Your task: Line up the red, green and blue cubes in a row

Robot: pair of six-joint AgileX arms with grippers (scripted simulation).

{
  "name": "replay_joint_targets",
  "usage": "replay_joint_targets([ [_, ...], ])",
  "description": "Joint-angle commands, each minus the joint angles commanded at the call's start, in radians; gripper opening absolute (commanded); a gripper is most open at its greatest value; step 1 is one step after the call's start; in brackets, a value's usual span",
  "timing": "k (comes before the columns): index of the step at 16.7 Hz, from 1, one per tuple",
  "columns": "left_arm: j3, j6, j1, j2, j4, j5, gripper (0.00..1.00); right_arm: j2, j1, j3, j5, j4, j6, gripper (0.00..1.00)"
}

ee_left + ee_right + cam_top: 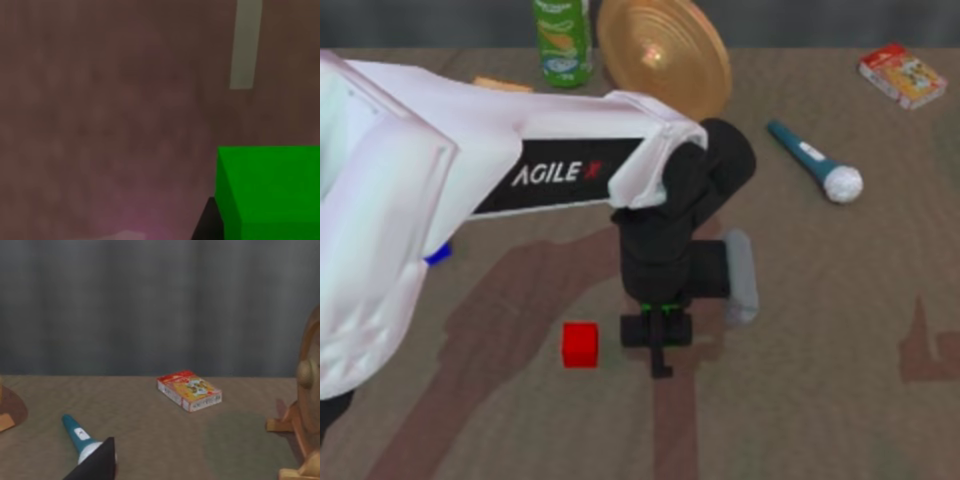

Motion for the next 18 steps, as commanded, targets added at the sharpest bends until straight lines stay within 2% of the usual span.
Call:
replay_joint_targets([
  [3,0.0,0.0,0.0,0.0,0.0,0.0,0.0,0.0,0.0,0.0,0.0,0.0,0.0,1.0],
  [16,0.0,0.0,0.0,0.0,0.0,0.0,0.98,0.0,0.0,0.0,0.0,0.0,0.0,1.0],
  [18,0.0,0.0,0.0,0.0,0.0,0.0,1.0,0.0,0.0,0.0,0.0,0.0,0.0,1.0],
])
